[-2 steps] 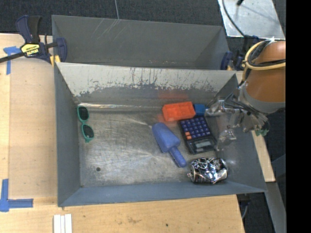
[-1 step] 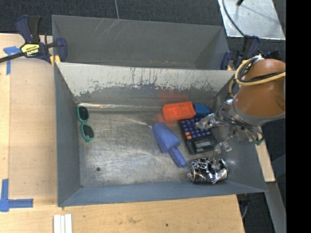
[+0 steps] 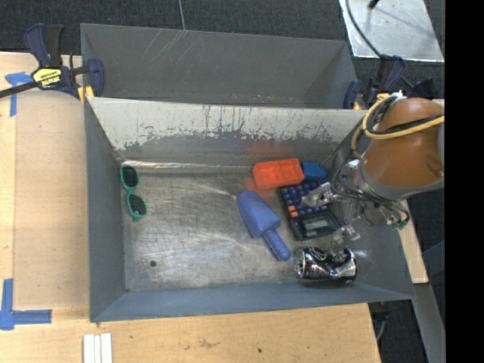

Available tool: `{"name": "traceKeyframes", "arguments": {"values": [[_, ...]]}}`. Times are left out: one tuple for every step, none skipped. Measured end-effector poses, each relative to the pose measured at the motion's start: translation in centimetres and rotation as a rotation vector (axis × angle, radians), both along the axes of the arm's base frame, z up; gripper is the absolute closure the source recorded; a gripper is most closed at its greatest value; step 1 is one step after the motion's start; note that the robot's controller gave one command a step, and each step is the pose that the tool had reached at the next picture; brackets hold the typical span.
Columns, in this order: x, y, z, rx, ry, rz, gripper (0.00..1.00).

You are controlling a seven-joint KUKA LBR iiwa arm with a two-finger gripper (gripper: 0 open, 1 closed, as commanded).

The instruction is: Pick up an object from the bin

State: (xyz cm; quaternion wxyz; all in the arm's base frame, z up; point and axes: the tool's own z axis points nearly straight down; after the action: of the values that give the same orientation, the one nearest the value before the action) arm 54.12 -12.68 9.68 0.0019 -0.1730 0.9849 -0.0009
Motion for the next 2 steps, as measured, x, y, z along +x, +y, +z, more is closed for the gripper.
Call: {"name": "traceKeyframes", "arguments": {"values": [[0.1,1.0,-0.4,0.000,0.000,0.158,0.00],[0.0,3.1,-1.6,-0.010,-0.026,0.496,1.00]]}}
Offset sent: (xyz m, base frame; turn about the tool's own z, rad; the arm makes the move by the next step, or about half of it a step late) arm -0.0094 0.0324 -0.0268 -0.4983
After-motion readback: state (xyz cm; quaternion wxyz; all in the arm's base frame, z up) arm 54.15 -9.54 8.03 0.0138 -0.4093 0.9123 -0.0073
